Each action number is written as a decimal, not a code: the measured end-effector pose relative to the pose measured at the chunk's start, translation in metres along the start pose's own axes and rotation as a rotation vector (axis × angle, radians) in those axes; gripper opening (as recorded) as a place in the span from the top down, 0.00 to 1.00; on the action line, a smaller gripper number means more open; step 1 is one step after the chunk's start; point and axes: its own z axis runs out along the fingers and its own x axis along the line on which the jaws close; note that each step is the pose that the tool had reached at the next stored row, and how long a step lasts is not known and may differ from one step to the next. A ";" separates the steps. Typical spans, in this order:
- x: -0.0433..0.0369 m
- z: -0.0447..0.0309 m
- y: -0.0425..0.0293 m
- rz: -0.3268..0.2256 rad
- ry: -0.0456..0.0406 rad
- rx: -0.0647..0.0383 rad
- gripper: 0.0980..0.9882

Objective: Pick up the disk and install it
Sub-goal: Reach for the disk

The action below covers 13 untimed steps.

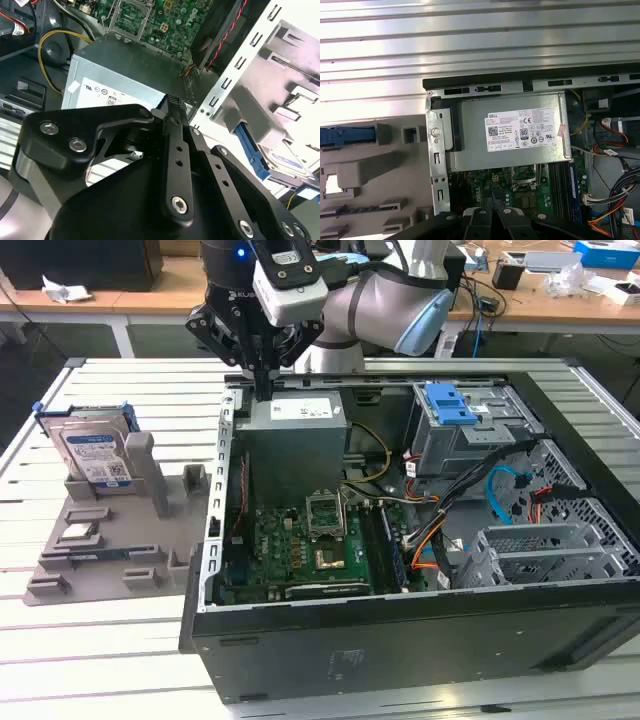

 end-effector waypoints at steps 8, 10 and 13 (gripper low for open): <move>0.0052 -0.0002 -0.0004 0.000 0.0000 0.000 0.99; 0.0071 -0.0002 -0.0005 0.000 0.0000 0.000 0.99; 0.0090 -0.0002 -0.0007 0.000 0.0000 0.000 0.99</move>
